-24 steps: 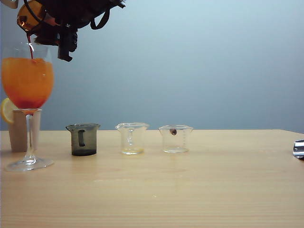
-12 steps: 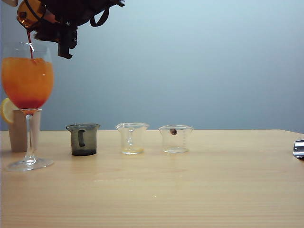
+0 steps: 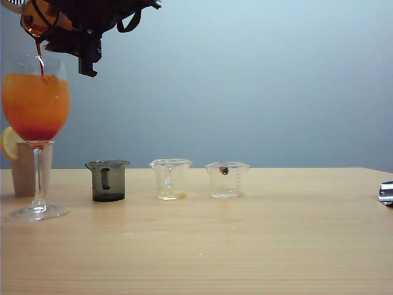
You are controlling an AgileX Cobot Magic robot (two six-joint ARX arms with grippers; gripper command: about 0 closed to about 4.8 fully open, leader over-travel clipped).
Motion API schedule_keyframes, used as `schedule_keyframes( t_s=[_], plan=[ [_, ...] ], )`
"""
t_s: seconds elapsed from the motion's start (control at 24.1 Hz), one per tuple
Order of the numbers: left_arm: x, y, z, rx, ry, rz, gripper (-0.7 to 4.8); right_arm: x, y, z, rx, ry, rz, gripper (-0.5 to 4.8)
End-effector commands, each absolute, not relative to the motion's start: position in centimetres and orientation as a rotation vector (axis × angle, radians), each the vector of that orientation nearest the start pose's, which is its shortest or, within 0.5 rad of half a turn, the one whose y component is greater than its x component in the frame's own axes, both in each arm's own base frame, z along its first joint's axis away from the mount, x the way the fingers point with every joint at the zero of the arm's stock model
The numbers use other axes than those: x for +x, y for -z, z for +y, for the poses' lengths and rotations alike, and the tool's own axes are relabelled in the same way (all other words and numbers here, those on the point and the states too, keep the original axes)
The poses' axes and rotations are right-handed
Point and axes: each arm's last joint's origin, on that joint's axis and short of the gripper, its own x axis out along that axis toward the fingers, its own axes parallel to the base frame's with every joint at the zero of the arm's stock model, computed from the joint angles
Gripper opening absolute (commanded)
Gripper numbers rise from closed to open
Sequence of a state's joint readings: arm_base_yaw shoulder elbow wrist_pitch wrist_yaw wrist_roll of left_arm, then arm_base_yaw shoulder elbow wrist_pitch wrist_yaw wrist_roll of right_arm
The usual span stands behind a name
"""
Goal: Pick up the fourth measuring cup from the left, pour the grenadine inside into the goblet, and finally put the measuring cup back in its original place.
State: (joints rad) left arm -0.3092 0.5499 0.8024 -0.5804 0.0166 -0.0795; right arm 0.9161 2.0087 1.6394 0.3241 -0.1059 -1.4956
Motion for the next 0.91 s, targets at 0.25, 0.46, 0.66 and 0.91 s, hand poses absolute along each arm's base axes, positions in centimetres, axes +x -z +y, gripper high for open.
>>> schedule_keyframes(
  t_s=[0.25, 0.46, 0.66, 0.91],
  plan=[
    [10.32, -33.10, -3.35, -0.032, 0.312, 0.326, -0.06, 28.72, -31.43, 38.14, -1.404, -0.811, -0.790, 0.13],
    [10.33, -33.10, -3.30, -0.029, 0.294, 0.325, -0.06, 28.70, -31.43, 38.16, -1.404, -0.812, -0.790, 0.13],
    [10.33, -33.10, -3.30, -0.029, 0.294, 0.325, -0.06, 28.71, -31.44, 38.15, -1.431, -0.803, -0.808, 0.13],
    [10.33, -33.10, -3.30, -0.029, 0.294, 0.325, -0.06, 28.69, -31.43, 38.16, -1.449, -0.799, -0.819, 0.13]
  ],
)
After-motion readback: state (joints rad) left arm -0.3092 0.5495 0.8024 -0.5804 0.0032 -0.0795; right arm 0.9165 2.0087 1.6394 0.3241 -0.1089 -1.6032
